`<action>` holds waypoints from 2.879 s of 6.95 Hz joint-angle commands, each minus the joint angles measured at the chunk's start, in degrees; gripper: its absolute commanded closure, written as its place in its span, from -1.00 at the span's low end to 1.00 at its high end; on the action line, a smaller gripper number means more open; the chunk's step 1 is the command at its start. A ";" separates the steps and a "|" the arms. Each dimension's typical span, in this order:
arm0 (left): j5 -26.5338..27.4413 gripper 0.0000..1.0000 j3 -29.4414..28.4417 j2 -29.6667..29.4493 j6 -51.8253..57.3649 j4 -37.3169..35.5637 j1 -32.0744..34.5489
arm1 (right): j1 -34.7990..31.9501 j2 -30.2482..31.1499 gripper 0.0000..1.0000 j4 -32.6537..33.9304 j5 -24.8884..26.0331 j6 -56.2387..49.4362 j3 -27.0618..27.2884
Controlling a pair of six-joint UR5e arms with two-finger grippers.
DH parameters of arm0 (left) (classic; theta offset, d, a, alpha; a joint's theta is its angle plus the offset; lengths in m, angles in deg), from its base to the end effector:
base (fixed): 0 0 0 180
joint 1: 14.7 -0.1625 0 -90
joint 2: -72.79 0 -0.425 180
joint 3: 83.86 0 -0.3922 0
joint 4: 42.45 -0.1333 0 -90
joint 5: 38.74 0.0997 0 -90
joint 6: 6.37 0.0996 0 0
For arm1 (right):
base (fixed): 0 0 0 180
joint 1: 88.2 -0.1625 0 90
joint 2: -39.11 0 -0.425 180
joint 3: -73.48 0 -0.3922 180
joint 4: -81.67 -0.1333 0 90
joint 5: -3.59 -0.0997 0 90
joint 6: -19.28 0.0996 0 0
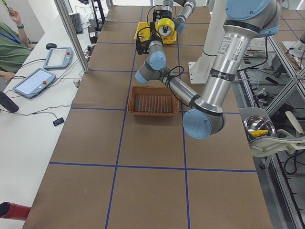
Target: Move tape to another basket
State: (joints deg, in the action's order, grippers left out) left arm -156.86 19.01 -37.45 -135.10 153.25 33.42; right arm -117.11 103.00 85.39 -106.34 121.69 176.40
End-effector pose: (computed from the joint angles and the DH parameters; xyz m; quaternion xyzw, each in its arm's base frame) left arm 0.2417 -0.3989 0.2153 -0.0108 0.9120 -0.0694 0.4041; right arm -0.3988 -0.3338 0.1617 0.0469 -0.8772 0.0158 0.4776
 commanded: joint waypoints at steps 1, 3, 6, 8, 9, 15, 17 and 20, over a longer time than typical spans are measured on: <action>0.44 -0.95 -0.21 -1.37 0.24 -0.06 -3.28 | 1.40 -0.52 1.00 0.15 0.07 -0.11 -0.09; 0.44 -0.95 0.31 -2.08 0.15 -1.72 -5.65 | 1.84 -0.60 1.00 0.33 0.07 -0.11 -0.26; 0.61 -0.94 0.49 -2.86 0.24 -1.73 -7.94 | 1.84 -1.13 1.00 0.24 0.24 -0.11 -1.22; 0.61 -0.94 0.40 -3.66 0.32 -1.91 -9.87 | 1.84 -2.27 1.00 0.24 0.42 -0.11 -2.63; 0.61 -0.94 0.49 -3.83 0.33 -2.00 -10.58 | 1.84 -2.80 1.00 0.33 0.68 -0.11 -2.72; 0.18 0.02 0.67 -4.71 0.68 -1.91 -12.17 | 2.11 -2.80 1.00 0.15 0.95 -0.11 -2.72; 0.00 0.06 0.67 -4.71 0.68 -1.91 -12.17 | 2.11 -2.36 1.00 -0.02 0.95 -0.02 -2.64; 0.00 0.85 0.67 -4.54 0.68 -1.91 -12.17 | 2.28 -2.80 -0.98 -0.02 2.08 0.41 -2.64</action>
State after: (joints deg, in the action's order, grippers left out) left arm -156.91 19.70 -42.09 -134.42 151.37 21.26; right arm -114.93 100.50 85.39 -105.06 121.82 173.71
